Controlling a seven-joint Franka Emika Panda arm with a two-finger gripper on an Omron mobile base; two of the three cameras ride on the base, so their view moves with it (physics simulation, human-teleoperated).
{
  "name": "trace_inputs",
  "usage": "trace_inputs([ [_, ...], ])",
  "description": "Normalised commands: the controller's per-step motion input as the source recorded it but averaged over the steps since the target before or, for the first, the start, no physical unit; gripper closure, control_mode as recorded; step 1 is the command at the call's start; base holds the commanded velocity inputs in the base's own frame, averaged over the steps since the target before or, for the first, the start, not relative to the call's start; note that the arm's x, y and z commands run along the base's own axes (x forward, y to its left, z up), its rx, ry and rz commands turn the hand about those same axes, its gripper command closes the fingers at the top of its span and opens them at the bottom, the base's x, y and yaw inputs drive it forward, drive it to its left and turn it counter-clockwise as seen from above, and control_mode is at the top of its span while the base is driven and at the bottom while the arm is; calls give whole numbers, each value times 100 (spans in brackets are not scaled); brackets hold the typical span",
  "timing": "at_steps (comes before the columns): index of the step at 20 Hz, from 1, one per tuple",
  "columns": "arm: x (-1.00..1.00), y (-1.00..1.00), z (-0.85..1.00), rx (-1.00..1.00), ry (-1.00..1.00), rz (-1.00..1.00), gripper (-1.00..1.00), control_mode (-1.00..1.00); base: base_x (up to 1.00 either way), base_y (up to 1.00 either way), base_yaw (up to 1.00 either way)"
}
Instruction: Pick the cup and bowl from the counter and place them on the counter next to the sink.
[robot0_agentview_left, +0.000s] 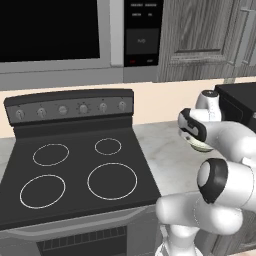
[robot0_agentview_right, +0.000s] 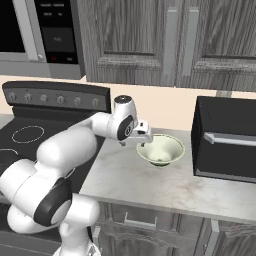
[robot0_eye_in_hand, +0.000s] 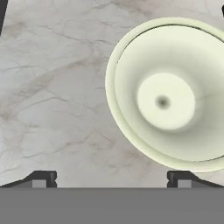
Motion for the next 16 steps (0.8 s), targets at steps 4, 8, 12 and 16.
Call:
trace_inputs([
  [4, 0, -3, -5, 0, 0, 0, -100, -100, 0, 0, 0],
  [8, 20, 0, -16, 0, 0, 0, -100, -100, 0, 0, 0],
  [12, 27, 0, -15, 0, 0, 0, -100, -100, 0, 0, 0],
  [16, 24, -1, -10, 0, 0, 0, -100, -100, 0, 0, 0],
])
